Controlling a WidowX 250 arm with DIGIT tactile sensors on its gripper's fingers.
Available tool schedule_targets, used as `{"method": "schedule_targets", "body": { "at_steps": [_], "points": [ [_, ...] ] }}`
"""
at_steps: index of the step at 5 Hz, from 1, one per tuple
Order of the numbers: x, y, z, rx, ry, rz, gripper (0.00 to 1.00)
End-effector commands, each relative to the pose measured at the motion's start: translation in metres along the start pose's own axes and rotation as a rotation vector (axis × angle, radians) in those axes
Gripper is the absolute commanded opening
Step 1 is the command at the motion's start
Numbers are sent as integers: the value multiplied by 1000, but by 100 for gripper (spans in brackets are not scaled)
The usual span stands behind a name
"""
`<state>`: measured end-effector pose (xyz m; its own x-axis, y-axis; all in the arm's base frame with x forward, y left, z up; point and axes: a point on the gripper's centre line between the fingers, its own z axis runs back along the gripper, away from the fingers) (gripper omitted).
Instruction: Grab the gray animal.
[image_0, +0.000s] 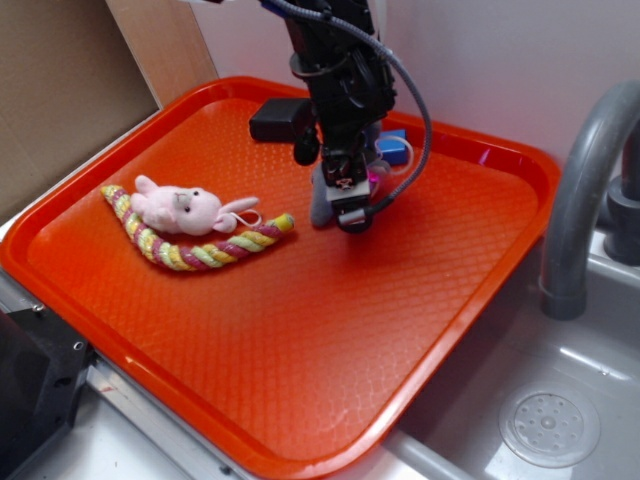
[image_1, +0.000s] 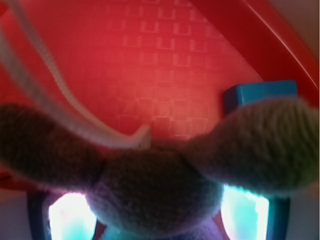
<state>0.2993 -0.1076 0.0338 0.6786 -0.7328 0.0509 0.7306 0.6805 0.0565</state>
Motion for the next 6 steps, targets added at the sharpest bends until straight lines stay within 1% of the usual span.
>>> {"method": "schedule_targets", "body": {
  "at_steps": [1,2,3,4,5,6],
  "points": [
    [1,-7,12,32,-14,21,0],
    [-2,-7,23,54,-13,33,0],
    [-10,-4,61,14,22,200,0],
    [-25,0,92,-74,45,343,0],
    [-40,-10,118,-17,69,476,0],
    [-61,-28,156,12,35,613,0]
  ]
}}
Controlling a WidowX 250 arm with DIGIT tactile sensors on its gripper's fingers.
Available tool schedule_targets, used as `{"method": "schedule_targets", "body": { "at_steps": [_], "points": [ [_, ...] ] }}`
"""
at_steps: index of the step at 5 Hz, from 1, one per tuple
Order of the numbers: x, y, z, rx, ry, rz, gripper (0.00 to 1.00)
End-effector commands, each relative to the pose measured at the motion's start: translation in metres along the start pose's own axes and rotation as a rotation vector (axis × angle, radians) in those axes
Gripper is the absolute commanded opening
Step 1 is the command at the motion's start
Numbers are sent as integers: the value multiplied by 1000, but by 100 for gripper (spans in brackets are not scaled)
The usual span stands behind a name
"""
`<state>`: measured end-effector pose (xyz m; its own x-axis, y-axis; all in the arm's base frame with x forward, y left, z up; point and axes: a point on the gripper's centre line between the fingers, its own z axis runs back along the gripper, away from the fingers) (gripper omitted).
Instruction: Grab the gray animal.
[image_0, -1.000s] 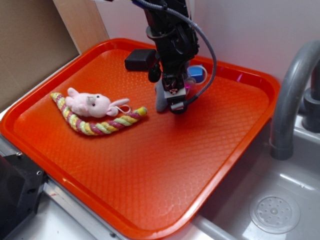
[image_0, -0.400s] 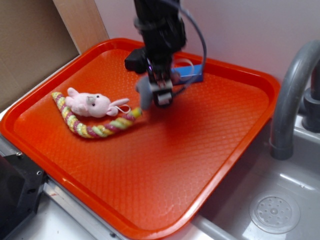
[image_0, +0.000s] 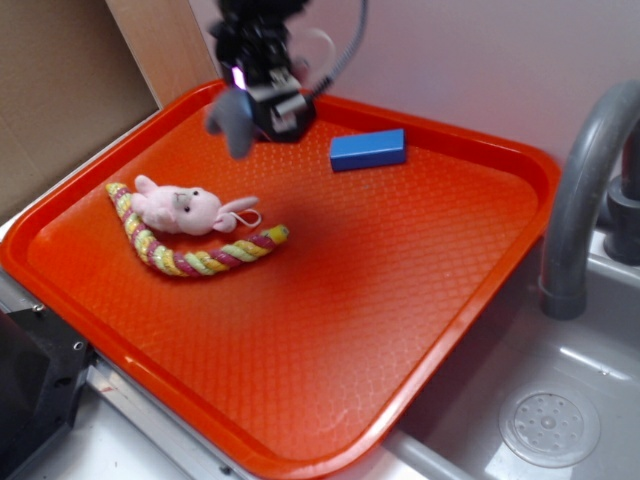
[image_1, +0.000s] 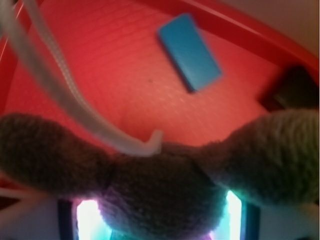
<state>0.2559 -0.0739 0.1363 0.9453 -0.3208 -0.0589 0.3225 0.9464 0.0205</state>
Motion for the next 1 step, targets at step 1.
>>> {"method": "schedule_targets", "body": {
  "at_steps": [1],
  "points": [
    [-44,-19,59,46,-157,183,0]
  ]
}}
